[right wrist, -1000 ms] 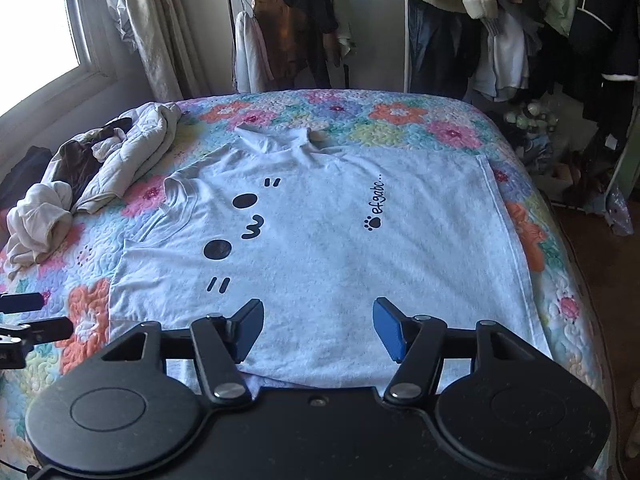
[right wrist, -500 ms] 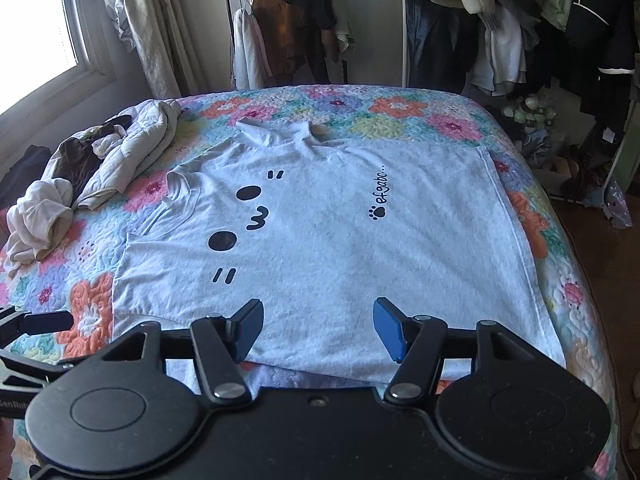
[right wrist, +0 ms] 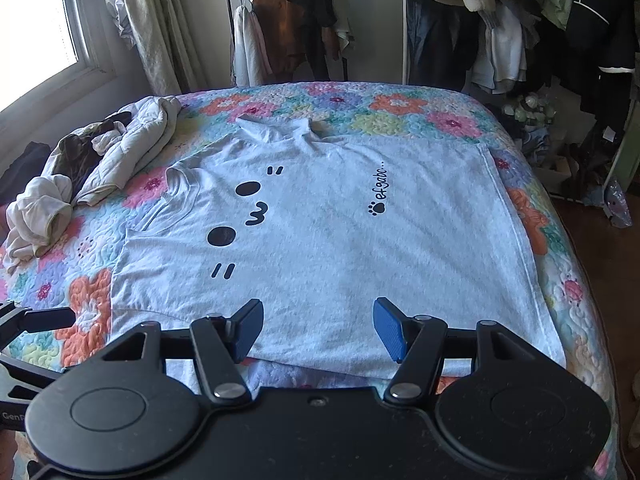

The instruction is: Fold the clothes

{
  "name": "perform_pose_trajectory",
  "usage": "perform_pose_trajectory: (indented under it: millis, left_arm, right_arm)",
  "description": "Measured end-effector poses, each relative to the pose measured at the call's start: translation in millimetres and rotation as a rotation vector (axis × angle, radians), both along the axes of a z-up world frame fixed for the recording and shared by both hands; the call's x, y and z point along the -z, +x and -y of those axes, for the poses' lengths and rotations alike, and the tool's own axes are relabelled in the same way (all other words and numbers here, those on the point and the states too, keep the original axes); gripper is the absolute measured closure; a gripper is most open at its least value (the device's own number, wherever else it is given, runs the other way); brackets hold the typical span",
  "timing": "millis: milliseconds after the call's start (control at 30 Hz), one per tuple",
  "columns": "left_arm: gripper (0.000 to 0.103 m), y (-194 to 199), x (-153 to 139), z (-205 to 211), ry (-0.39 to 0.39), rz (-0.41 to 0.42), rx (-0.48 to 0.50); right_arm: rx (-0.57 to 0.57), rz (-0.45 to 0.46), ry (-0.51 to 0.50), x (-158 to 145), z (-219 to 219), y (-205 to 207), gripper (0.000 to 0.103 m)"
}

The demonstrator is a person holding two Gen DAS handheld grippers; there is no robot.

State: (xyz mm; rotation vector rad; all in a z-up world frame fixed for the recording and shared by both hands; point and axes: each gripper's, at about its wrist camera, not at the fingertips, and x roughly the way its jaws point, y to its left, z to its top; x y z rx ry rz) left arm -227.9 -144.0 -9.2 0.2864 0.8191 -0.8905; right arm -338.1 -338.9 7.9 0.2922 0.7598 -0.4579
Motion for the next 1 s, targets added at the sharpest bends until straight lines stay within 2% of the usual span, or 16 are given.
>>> perform_pose_trajectory:
  millis: [167,500,700,1000]
  left_arm:
    - [0.004,-1.1,-3.0,-0.1,0.014,0.045,-0.01]
    - [0.002,2.6,-2.9,-4.5,0.001,0.023,-0.02]
    - [0.001,-0.1,-2.4,-4.2,0.031,0.053,-0.017]
    - [0.001,1.1,-1.6,-5.8,0.024,0.026,-0.01]
  right_arm:
    - [-0.002,-0.008,0.006,2.1,0.5,-0.7,0.037]
    - [-0.006,-0.014,0.01,2.6,-0.5,-0.5,0.037]
    - [-0.002,-0.024,0.015,3.9,1.4,-0.2,0.037]
    - [0.003,-0.026,0.017,4.8,0.3,-1.7,0.037]
